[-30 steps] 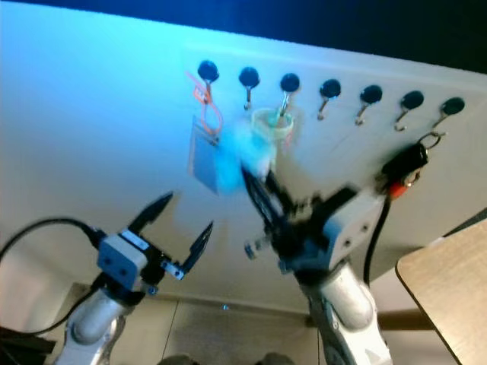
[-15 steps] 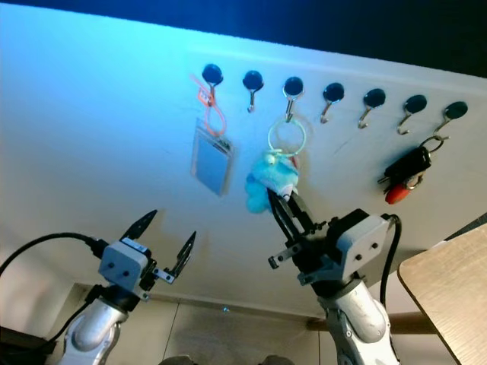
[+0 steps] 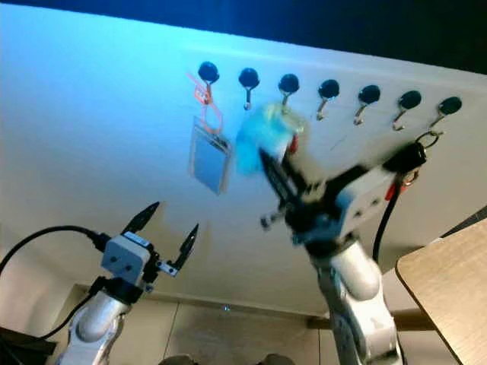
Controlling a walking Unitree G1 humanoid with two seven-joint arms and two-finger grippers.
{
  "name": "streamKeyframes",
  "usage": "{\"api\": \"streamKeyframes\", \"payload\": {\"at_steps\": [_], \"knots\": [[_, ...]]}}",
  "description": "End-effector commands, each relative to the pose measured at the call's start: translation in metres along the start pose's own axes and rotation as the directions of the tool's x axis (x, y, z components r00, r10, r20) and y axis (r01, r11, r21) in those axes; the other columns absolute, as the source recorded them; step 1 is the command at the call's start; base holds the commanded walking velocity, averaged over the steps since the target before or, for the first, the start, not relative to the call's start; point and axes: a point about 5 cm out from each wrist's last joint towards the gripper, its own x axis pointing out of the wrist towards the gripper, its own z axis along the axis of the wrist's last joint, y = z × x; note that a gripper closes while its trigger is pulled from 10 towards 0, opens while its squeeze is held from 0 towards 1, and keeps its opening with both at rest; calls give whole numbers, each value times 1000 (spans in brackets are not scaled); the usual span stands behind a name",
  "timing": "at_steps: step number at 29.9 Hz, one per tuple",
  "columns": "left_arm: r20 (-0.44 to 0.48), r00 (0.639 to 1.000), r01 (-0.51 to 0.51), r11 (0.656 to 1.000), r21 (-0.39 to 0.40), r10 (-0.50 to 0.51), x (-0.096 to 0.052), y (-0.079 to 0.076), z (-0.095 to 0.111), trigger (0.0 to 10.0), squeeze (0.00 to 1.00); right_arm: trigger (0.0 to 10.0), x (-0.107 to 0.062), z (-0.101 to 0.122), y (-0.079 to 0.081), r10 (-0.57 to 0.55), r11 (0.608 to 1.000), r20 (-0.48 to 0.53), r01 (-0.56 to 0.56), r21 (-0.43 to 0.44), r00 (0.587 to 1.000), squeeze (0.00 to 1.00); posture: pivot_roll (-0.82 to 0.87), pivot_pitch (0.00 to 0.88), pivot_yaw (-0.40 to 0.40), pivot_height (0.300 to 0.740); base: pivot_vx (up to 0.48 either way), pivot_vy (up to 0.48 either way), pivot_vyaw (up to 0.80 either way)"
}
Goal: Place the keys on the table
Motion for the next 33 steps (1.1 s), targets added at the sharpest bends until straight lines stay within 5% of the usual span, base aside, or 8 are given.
{"api": "streamKeyframes", "payload": {"at_steps": [1, 15, 18, 22, 27, 31, 32, 33], "knots": [[21, 999, 24, 1000, 3, -25, 2, -6, 4, 10000, 0, 0, 2, 8, -2, -17, 1000, 24, 17, 5, 1000, 0, 71, 81, -79, 740, 0, 0, 0], [40, 999, 28, 1000, 6, -28, 2, -7, 8, 10000, 0, 0, 13, 16, 15, 113, 994, 28, -113, -4, 993, 0, 69, 82, -78, 740, 0, 0, 0], [40, 999, 16, 1000, 14, -16, 1, -6, 6, 10000, 0, 0, -9, -7, 34, 222, 975, -104, -223, 1, 969, 0, 67, 84, -78, 740, 0, 0, 0], [40, 999, 16, 1000, 14, -16, 1, -6, 6, 10000, 0, 0, -9, -7, 34, 222, 975, -104, -223, 1, 969, 0, 67, 84, -78, 740, 0, 0, 0], [8, 1000, 1, 1000, -7, -1, -2, -8, -1, 10000, 0, 0, -70, -59, 7, -17, 990, -355, 65, 123, 935, 0, 51, 88, -74, 740, 0, 0, 0], [-30, 1000, -1, 1000, -23, 0, -3, -9, -8, 10000, 0, 0, -96, -78, -1, -68, 978, -463, 151, 143, 884, 0, 50, 87, -74, 740, 0, 0, 0], [-140, 990, -26, 999, -22, 23, -5, -9, -27, 10000, 0, 0, -137, -110, -5, -93, 957, -619, 241, 160, 780, 0, 48, 87, -72, 740, 0, 0, 0], [-181, 983, -34, 999, -28, 28, -6, -10, -34, 10000, 0, 0, -153, -120, -5, -92, 953, -670, 259, 154, 736, 0, 51, 86, -70, 740, 0, 0, 0]]}}
